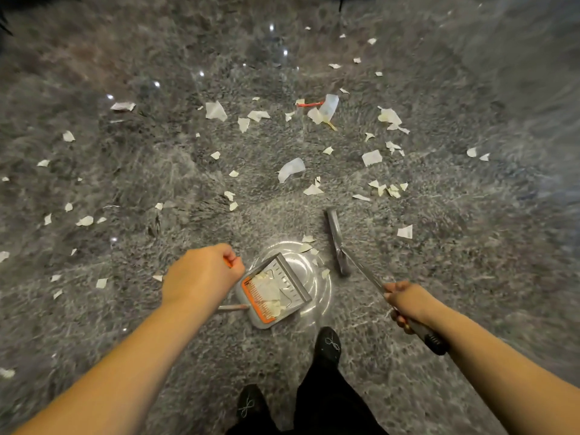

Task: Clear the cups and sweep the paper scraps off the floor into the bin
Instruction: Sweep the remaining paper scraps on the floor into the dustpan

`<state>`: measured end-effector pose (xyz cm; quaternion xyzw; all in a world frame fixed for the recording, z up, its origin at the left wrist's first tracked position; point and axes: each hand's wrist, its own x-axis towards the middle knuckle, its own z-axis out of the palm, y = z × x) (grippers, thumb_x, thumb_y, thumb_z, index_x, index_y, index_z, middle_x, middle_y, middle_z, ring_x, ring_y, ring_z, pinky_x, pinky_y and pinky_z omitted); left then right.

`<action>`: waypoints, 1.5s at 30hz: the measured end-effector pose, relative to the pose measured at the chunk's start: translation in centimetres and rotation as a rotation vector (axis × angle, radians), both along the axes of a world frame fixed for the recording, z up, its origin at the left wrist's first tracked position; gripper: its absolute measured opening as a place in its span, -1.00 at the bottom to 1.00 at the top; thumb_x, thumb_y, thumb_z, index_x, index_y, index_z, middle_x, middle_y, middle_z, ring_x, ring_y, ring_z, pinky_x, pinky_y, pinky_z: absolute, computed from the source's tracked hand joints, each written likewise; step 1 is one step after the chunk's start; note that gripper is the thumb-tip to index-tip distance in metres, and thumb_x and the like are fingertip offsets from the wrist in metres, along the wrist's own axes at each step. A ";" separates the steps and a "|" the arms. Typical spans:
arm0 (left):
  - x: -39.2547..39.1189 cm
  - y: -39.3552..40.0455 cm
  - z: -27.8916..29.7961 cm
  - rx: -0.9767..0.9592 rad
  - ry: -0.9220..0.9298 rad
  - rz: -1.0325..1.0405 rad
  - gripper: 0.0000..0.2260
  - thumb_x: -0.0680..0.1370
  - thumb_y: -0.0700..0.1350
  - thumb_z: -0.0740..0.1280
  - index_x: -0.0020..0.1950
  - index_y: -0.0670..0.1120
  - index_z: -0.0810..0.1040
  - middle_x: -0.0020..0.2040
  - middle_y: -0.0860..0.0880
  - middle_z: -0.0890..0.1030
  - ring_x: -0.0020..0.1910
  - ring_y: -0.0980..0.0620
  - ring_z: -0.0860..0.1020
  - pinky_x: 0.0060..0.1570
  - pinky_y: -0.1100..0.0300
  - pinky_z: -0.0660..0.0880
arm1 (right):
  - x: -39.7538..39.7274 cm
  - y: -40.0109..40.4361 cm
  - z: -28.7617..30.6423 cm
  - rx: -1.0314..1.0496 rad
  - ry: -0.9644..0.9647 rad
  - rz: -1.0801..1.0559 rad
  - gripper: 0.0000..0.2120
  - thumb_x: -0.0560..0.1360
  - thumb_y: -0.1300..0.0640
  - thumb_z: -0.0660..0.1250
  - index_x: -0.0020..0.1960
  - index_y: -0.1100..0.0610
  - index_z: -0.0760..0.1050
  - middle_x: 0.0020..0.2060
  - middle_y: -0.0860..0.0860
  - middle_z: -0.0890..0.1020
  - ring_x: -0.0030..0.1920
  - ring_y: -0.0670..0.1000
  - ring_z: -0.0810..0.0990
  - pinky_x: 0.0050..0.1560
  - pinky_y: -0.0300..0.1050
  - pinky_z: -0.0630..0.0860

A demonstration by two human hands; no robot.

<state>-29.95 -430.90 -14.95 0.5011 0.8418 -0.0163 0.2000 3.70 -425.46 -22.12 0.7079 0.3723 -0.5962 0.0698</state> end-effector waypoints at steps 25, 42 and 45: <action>2.5 7.8 -0.1 -0.041 0.087 0.041 -0.82 0.57 0.10 0.23 -0.14 0.08 0.55 -0.34 0.11 0.52 -0.29 0.00 0.51 -0.39 0.20 0.33 | -3.9 5.2 -3.4 -0.067 -0.076 0.711 -0.71 0.57 0.28 0.14 0.28 0.24 0.35 -0.34 0.01 0.45 -0.48 -0.08 0.44 -0.57 -0.29 0.41; 0.4 5.6 0.6 -0.005 -0.029 0.007 -0.80 0.53 0.12 0.28 -0.25 0.08 0.53 -0.25 0.04 0.61 -0.21 -0.09 0.52 -0.26 0.16 0.39 | -1.8 -0.1 1.2 -0.055 0.087 0.021 -0.75 0.63 0.22 0.09 0.27 0.16 0.40 -0.48 0.09 0.38 -0.64 -0.06 0.30 -0.62 -0.33 0.27; 1.4 6.6 0.7 0.013 -0.041 -0.043 -0.80 0.51 0.10 0.28 -0.28 0.09 0.50 -0.22 0.03 0.63 -0.19 -0.10 0.52 -0.22 0.15 0.42 | -0.8 -0.7 2.2 0.008 0.097 -0.090 -0.81 0.63 0.24 0.10 0.09 0.13 0.48 -0.51 0.09 0.38 -0.63 -0.05 0.30 -0.63 -0.32 0.25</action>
